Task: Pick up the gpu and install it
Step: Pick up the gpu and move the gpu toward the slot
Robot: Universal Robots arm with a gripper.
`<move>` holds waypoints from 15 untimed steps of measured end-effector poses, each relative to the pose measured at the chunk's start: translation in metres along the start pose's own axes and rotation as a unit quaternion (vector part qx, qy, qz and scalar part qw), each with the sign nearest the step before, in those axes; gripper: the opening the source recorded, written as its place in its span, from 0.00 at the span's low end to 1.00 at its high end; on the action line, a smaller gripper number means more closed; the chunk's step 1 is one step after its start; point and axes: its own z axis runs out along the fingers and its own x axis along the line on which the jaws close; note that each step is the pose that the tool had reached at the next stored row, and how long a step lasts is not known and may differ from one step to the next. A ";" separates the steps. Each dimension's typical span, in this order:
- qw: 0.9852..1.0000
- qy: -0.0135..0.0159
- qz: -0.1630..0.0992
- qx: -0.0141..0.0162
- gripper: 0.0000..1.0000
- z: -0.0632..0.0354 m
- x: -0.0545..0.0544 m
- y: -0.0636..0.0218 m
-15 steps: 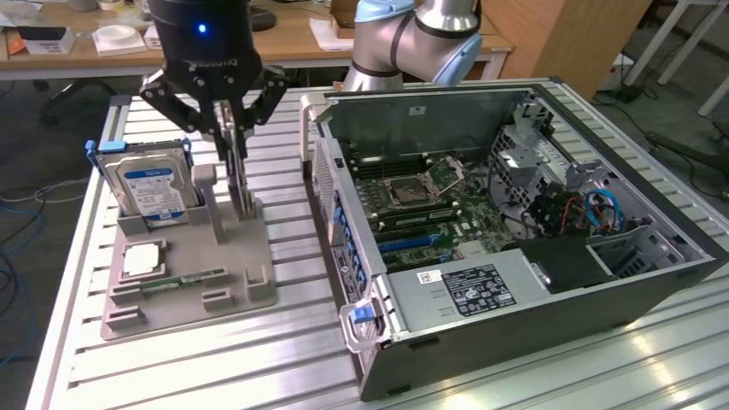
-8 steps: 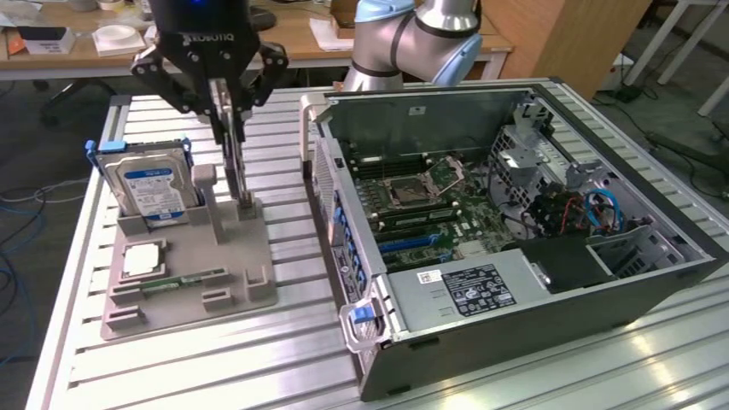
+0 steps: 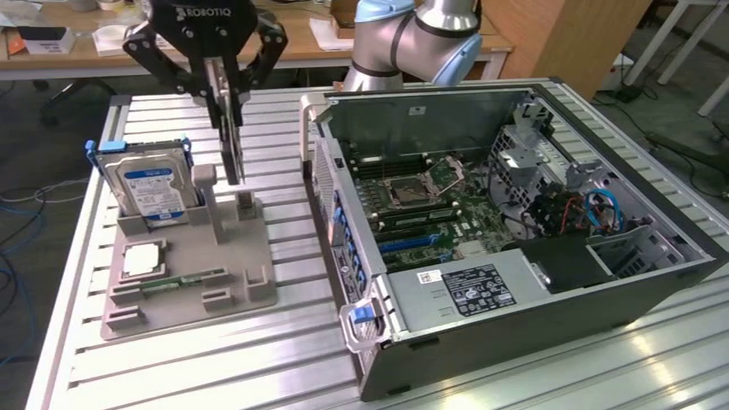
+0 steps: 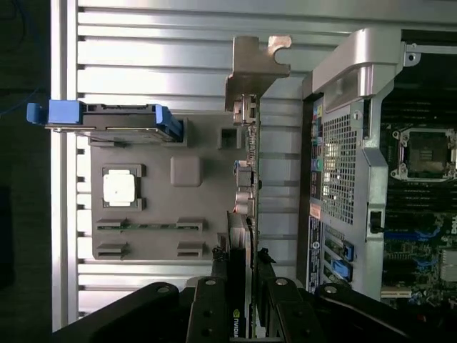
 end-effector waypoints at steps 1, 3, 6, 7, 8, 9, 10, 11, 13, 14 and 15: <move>1.000 0.000 0.000 0.000 0.26 -0.0024 0.000 0.0001; 1.000 0.000 0.000 0.000 0.26 -0.0070 0.000 0.0002; 1.000 0.000 0.000 0.000 0.26 -0.0112 0.000 0.0003; 1.000 0.000 0.000 0.000 0.26 -0.0111 -0.001 0.0003; 1.000 0.000 0.000 0.000 0.26 -0.0112 -0.004 0.0003; 1.000 0.000 0.000 0.000 0.26 -0.0111 -0.007 0.0003; 1.000 0.000 0.000 0.000 0.26 -0.0110 -0.010 0.0003; 1.000 0.000 0.000 0.000 0.26 -0.0109 -0.013 0.0003; 1.000 0.000 0.000 0.000 0.26 -0.0108 -0.021 0.0003; 1.000 0.000 0.000 0.000 0.26 -0.0107 -0.025 0.0003; 1.000 0.000 0.000 0.000 0.26 -0.0106 -0.029 0.0003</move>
